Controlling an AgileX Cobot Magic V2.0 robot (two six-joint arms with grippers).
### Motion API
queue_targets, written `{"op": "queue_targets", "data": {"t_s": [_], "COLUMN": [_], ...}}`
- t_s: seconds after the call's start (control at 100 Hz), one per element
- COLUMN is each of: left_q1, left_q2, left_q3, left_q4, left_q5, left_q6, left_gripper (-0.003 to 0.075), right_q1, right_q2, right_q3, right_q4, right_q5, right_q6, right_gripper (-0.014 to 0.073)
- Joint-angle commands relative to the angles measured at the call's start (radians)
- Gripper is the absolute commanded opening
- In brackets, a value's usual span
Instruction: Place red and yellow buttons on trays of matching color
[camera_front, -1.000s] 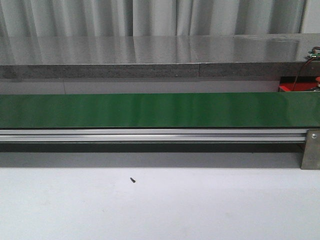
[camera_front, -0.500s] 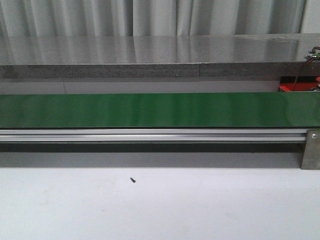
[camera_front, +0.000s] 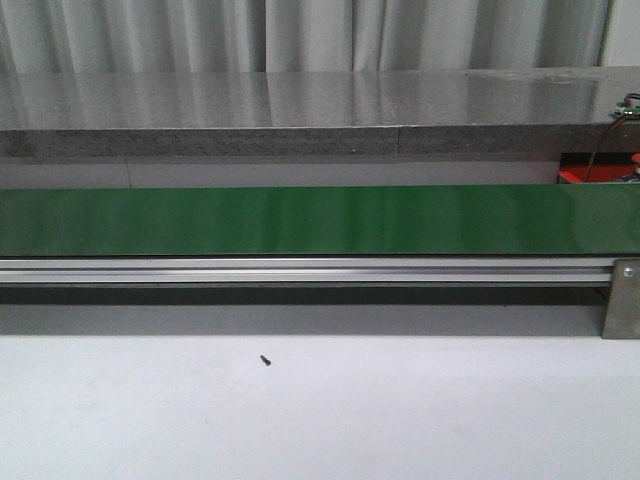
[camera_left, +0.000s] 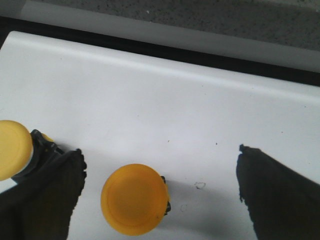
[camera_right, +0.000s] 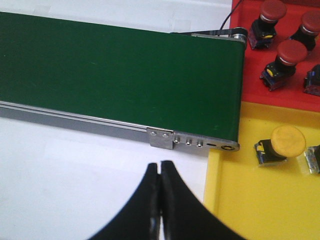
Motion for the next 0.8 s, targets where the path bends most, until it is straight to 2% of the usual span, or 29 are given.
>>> {"op": "queue_targets", "data": {"t_s": [0.0,0.79], "left_q1": [-0.005,-0.005], "left_q2": [-0.048,-0.01], "left_q3": [-0.034,-0.034], "left_q4": [-0.002,0.042], "left_q5": [-0.064,-0.1], "left_q6": [-0.004,-0.004], "left_gripper": [0.0578,0.0578], "right_q1": [0.001,0.001], "right_q2": [-0.008,-0.008], "right_q3": [-0.026,-0.026], "right_q4": [0.012,0.012], "right_q5": [-0.049,-0.049], "right_q6": [-0.008,-0.008], "right_gripper": [-0.0068,-0.0068]}}
